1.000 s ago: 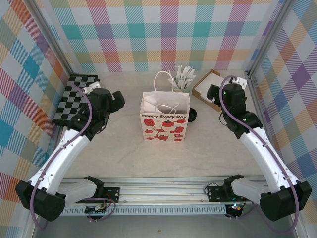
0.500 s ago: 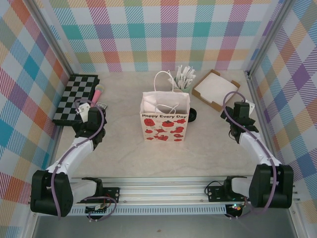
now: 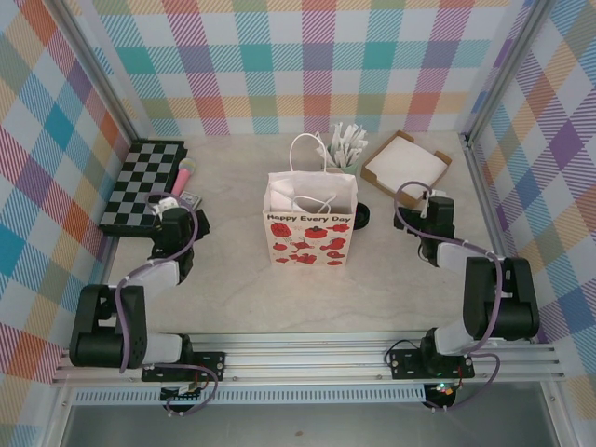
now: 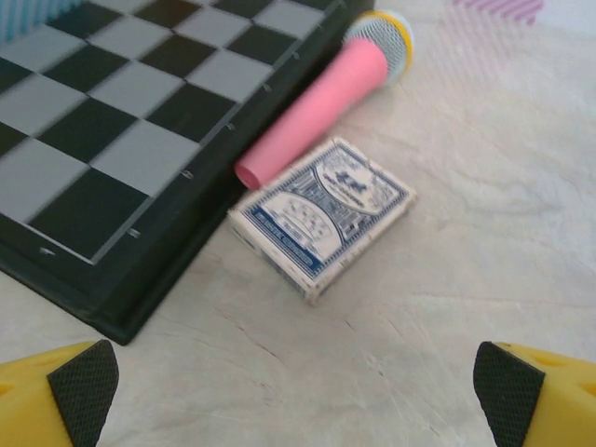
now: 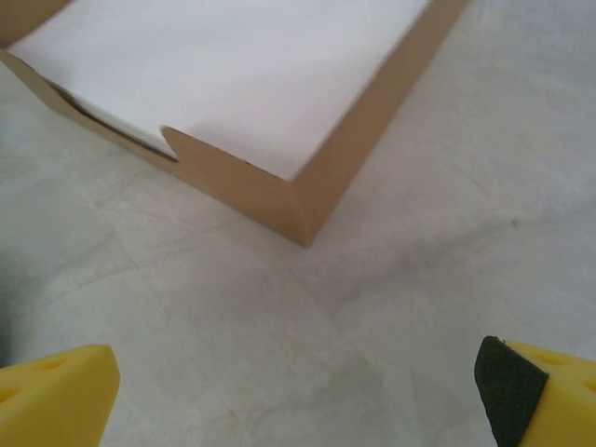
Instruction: Pack the takeout coffee
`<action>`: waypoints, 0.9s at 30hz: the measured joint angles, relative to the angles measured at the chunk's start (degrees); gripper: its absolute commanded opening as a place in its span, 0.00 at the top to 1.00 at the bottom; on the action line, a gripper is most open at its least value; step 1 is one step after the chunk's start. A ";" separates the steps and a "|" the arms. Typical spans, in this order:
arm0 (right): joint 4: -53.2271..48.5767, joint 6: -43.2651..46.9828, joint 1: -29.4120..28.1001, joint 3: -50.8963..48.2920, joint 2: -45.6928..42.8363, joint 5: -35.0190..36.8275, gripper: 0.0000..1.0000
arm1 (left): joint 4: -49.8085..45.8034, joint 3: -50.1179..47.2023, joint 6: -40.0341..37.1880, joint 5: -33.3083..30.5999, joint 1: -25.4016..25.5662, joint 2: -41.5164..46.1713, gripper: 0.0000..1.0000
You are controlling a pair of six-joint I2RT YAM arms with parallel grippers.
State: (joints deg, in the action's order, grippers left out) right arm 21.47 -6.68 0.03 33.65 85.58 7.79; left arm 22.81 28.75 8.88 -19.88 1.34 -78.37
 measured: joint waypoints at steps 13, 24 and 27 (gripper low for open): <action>22.64 7.63 -3.02 -13.42 1.36 -5.44 0.00 | 20.70 -6.69 -5.81 13.66 0.00 -8.94 0.00; 23.12 6.54 -0.76 -10.75 1.51 -5.51 0.00 | 20.96 -5.68 -8.61 14.05 2.01 -11.39 0.00; 23.10 6.49 -0.76 -10.75 1.51 -5.51 0.00 | 20.94 -5.68 -8.74 13.81 2.01 -11.39 0.00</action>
State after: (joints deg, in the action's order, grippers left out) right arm 44.58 -0.19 -0.73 22.90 87.09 2.28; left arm 43.75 23.07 0.14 -6.07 3.36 -89.76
